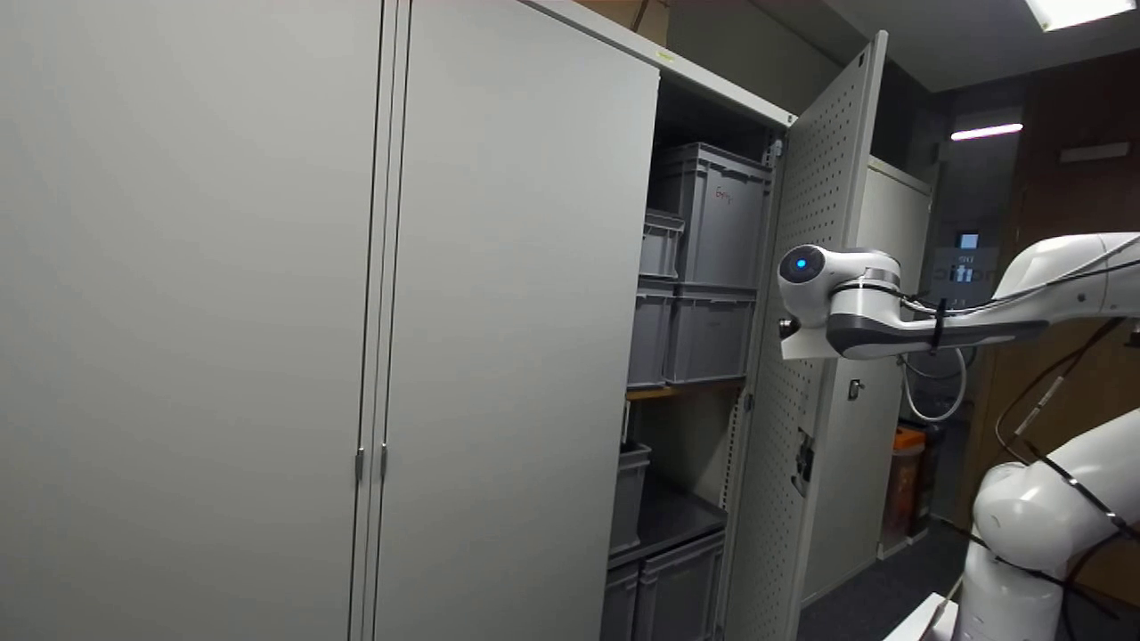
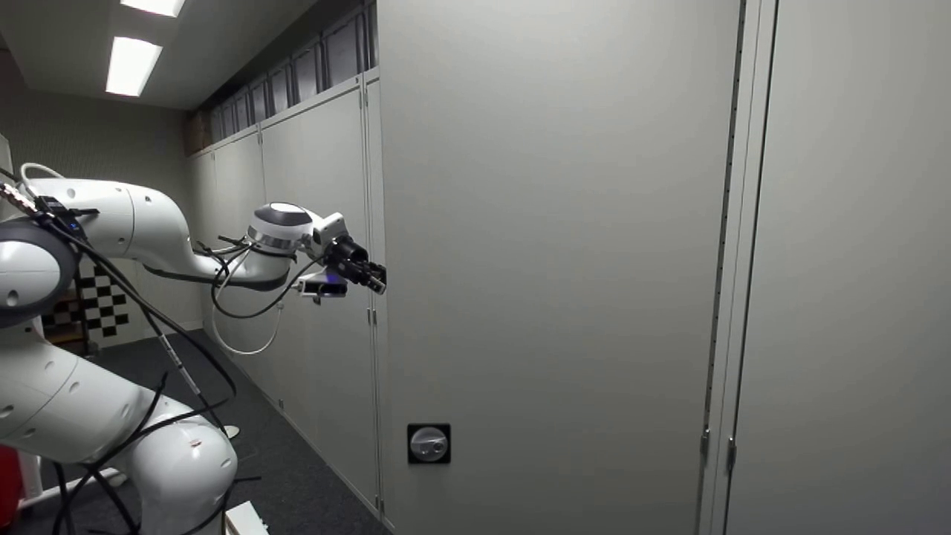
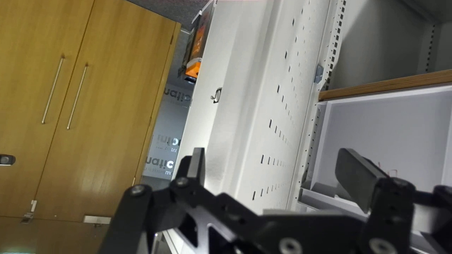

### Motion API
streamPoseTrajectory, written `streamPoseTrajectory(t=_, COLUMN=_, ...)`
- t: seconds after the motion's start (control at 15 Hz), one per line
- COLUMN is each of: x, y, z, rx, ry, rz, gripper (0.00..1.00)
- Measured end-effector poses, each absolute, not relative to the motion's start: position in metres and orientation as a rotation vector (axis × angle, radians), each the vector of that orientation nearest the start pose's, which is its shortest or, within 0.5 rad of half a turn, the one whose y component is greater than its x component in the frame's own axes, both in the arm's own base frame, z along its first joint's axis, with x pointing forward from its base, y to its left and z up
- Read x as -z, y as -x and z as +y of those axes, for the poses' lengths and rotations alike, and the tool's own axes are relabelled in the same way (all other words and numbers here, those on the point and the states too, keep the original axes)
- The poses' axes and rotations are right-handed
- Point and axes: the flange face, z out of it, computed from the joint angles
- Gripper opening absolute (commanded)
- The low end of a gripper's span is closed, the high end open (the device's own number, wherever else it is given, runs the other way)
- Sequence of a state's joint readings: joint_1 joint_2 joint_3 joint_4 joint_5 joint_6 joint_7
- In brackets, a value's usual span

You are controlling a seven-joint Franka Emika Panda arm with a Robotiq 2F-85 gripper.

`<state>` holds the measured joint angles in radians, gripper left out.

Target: Open the locker on the right

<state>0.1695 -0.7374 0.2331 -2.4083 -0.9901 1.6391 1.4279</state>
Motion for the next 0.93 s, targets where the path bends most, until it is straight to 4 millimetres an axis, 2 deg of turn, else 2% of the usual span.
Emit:
streamPoseTrajectory(t=0.4, x=-0.615, y=-0.332, z=0.102, rx=-1.115, ry=-1.940, rz=-0.928, gripper=1.00)
streamPoseTrajectory(t=0.67, x=-0.618, y=-0.342, z=0.108, rx=-1.113, ry=-1.948, rz=-0.912, gripper=1.00)
streamPoseTrajectory(t=0.93, x=-0.616, y=-0.360, z=0.106, rx=-1.084, ry=-1.951, rz=-0.902, gripper=1.00)
